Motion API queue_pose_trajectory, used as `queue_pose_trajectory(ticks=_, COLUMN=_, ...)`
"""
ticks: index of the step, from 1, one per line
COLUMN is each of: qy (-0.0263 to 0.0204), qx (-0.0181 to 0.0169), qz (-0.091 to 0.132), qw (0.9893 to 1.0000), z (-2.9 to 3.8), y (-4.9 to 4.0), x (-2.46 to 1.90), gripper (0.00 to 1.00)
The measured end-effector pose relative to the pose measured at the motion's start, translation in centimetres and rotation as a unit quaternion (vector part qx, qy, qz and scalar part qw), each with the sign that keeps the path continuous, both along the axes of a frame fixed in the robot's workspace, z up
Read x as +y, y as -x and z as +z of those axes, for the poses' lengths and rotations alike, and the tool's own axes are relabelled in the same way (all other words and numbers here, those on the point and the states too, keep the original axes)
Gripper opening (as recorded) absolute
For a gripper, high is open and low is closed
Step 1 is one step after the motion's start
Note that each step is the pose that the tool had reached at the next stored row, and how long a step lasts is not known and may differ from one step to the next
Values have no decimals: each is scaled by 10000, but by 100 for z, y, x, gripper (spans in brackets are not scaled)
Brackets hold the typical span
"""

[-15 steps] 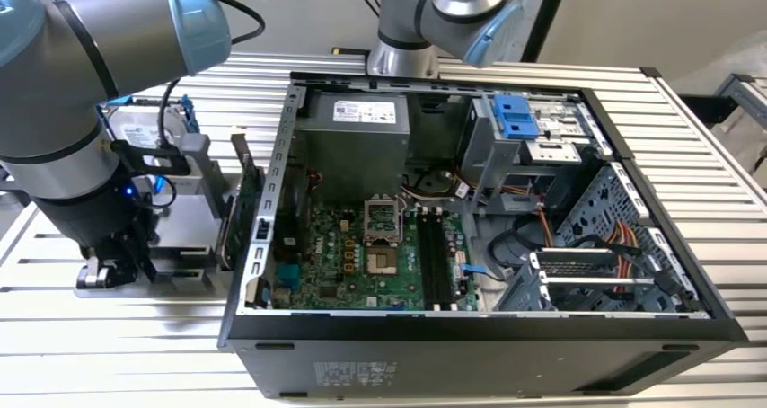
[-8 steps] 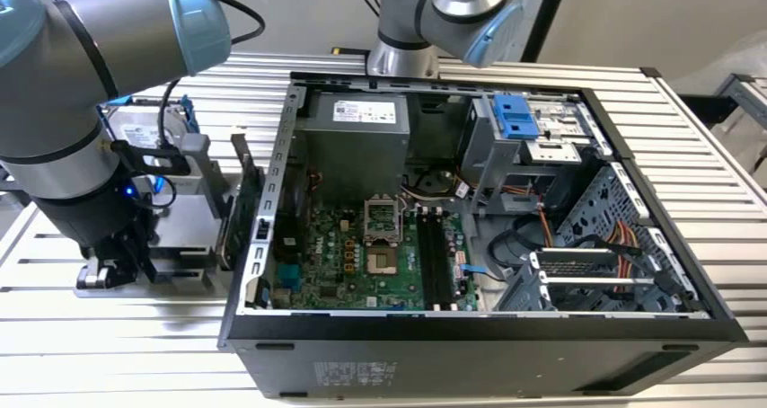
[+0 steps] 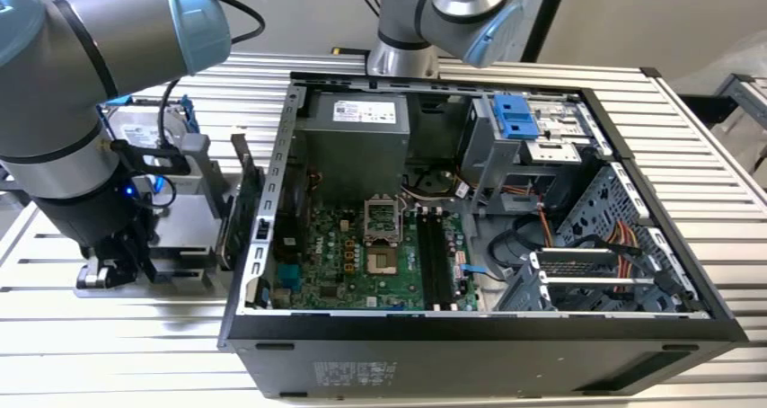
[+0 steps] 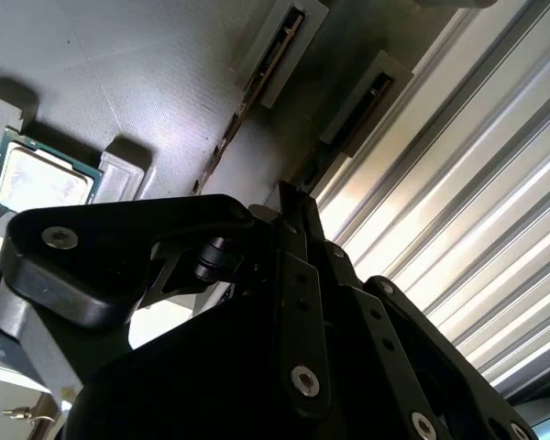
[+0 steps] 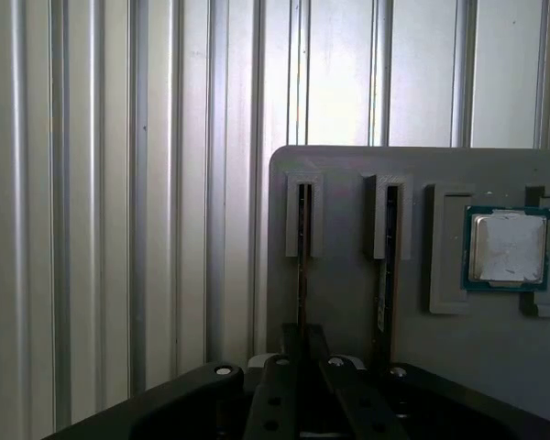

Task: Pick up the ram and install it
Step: 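Pick up the ram and move it above insertion slot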

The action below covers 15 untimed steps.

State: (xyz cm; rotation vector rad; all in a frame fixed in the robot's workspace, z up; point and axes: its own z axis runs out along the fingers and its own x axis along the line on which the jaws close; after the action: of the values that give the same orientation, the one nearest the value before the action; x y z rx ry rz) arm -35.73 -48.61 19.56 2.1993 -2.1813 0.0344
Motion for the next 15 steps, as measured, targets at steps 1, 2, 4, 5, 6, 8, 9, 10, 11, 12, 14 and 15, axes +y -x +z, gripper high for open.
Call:
queue_pose_trajectory(ticks=1, qy=1, qx=0, qz=0, qw=10000, z=10, y=0, x=0, gripper=0)
queue_pose_trajectory(ticks=2, qy=1, qx=1, qz=0, qw=10000, z=20, y=0, x=0, gripper=0)
queue_pose_trajectory(ticks=4, qy=2, qx=1, qz=0, qw=10000, z=46, y=0, x=0, gripper=0)
queue_pose_trajectory(ticks=5, qy=1, qx=1, qz=0, qw=10000, z=59, y=0, x=0, gripper=0)
queue_pose_trajectory(ticks=6, qy=1, qx=1, qz=0, qw=10000, z=73, y=0, x=0, gripper=0)
queue_pose_trajectory(ticks=8, qy=1, qx=1, qz=0, qw=10000, z=101, y=0, x=0, gripper=0)
queue_pose_trajectory(ticks=9, qy=1, qx=0, qz=0, qw=10000, z=105, y=0, x=0, gripper=0)
queue_pose_trajectory(ticks=10, qy=1, qx=0, qz=0, qw=10000, z=104, y=0, x=0, gripper=0)
queue_pose_trajectory(ticks=11, qy=0, qx=0, qz=0, qw=10000, z=105, y=0, x=0, gripper=0)
queue_pose_trajectory(ticks=12, qy=0, qx=-1, qz=0, qw=10000, z=105, y=0, x=0, gripper=0)
queue_pose_trajectory(ticks=14, qy=1, qx=0, qz=0, qw=10000, z=107, y=0, x=0, gripper=0)
queue_pose_trajectory(ticks=15, qy=1, qx=0, qz=0, qw=10000, z=107, y=1, x=0, gripper=0)
